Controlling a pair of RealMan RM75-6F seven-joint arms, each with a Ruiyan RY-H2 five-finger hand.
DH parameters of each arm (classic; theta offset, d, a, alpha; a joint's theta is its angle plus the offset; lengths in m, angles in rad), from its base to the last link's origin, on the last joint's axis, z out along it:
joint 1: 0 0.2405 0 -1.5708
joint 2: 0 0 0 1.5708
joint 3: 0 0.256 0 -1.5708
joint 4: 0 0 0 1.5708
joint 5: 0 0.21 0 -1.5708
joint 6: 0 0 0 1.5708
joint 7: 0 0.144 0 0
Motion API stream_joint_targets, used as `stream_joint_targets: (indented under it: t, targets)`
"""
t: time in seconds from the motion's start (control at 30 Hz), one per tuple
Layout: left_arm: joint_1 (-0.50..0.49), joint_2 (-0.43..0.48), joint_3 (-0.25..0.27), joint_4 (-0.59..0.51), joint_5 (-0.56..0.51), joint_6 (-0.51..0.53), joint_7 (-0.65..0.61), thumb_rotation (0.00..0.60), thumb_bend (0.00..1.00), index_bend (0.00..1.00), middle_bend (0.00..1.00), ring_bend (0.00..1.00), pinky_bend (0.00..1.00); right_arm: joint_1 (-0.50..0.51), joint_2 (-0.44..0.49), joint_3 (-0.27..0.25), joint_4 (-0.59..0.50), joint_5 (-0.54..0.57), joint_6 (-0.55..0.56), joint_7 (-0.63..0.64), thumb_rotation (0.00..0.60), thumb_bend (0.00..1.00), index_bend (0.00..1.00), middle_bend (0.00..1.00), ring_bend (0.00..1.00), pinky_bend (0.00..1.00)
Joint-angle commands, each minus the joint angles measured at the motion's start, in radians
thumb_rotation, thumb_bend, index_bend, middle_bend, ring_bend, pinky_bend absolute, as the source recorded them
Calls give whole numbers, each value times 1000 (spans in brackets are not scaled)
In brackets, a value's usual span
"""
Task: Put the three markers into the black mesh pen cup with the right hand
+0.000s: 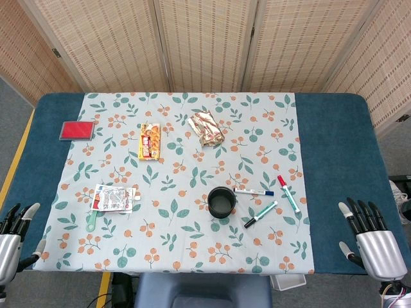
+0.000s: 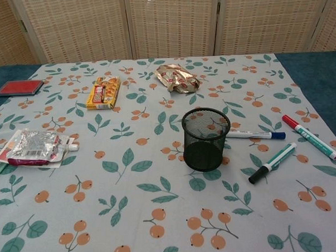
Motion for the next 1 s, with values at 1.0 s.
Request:
stream_joint_targets:
  t: [1.0]
  targets:
    - [2, -7, 4, -5, 2, -2, 20, 600, 402, 60, 163, 51, 263, 192, -27, -5, 27, -106, -250, -58, 600, 262, 273, 13, 0, 0]
